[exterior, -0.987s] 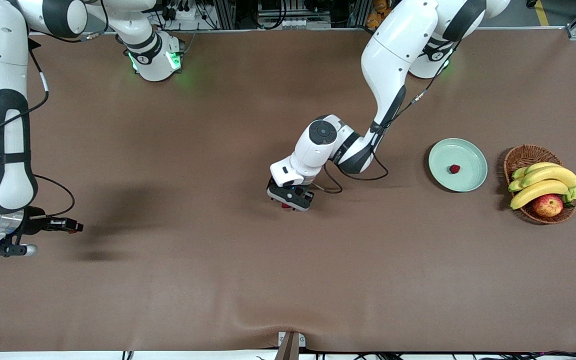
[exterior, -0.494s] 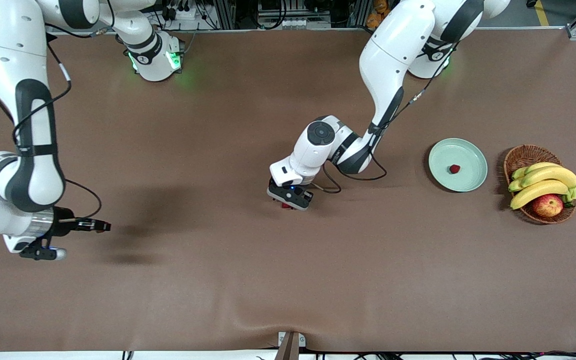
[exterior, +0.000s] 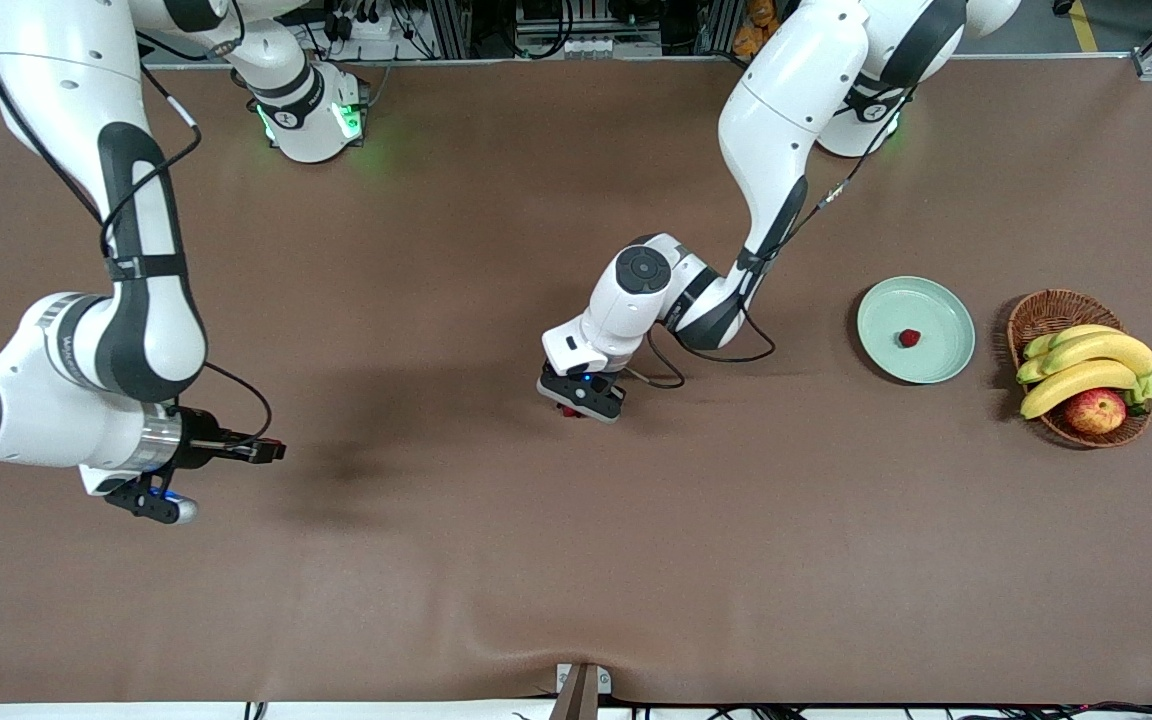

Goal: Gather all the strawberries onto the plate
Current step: 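Grasp the mid-table strawberry with the left gripper while the right gripper grasps the last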

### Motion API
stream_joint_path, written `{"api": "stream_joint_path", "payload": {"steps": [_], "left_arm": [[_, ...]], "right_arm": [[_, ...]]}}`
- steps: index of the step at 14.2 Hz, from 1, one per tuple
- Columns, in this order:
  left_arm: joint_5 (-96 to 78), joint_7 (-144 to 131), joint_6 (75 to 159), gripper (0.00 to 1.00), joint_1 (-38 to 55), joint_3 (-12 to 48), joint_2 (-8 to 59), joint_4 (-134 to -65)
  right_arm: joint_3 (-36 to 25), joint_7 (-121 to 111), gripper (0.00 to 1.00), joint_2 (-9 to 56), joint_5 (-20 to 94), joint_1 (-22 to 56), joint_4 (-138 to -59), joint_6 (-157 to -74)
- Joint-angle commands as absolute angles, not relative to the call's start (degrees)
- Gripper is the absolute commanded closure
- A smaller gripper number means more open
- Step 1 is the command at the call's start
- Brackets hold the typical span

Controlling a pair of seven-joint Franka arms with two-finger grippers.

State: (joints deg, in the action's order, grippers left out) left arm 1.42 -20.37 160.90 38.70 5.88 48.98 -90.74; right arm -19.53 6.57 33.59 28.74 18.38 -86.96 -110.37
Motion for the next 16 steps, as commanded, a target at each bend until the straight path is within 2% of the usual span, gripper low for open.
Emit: {"api": "stream_joint_path", "payload": {"steps": [1,4,9,10,13,16], "left_arm": [[3.34,-21.88,161.28,0.98,39.29,4.48,49.31,-89.83],[3.25,-22.06,158.66,0.97,38.67,4.22,47.91,-89.91],[3.34,-21.62,145.92,0.96,36.83,2.55,41.06,-89.91],[3.43,-21.45,143.81,0.92,35.96,2.64,39.74,-90.35],[3.43,-21.09,142.82,0.96,34.81,2.55,34.12,-97.45],[3.43,-16.81,142.82,0.96,31.65,2.64,28.41,-104.92]], "right_arm": [[-19.86,12.29,0.98,31.12,29.09,21.18,-89.12,-110.65],[-19.69,17.04,0.98,31.20,29.36,23.46,-88.77,-111.27],[-19.60,26.53,0.98,31.38,31.45,29.96,-88.24,-115.57],[-19.60,27.76,0.98,31.72,32.94,31.36,-88.24,-116.27],[-19.51,30.93,0.98,32.52,35.50,32.60,-87.89,-119.61],[-19.51,34.43,0.99,34.62,37.18,37.60,-87.37,-125.13]]}}
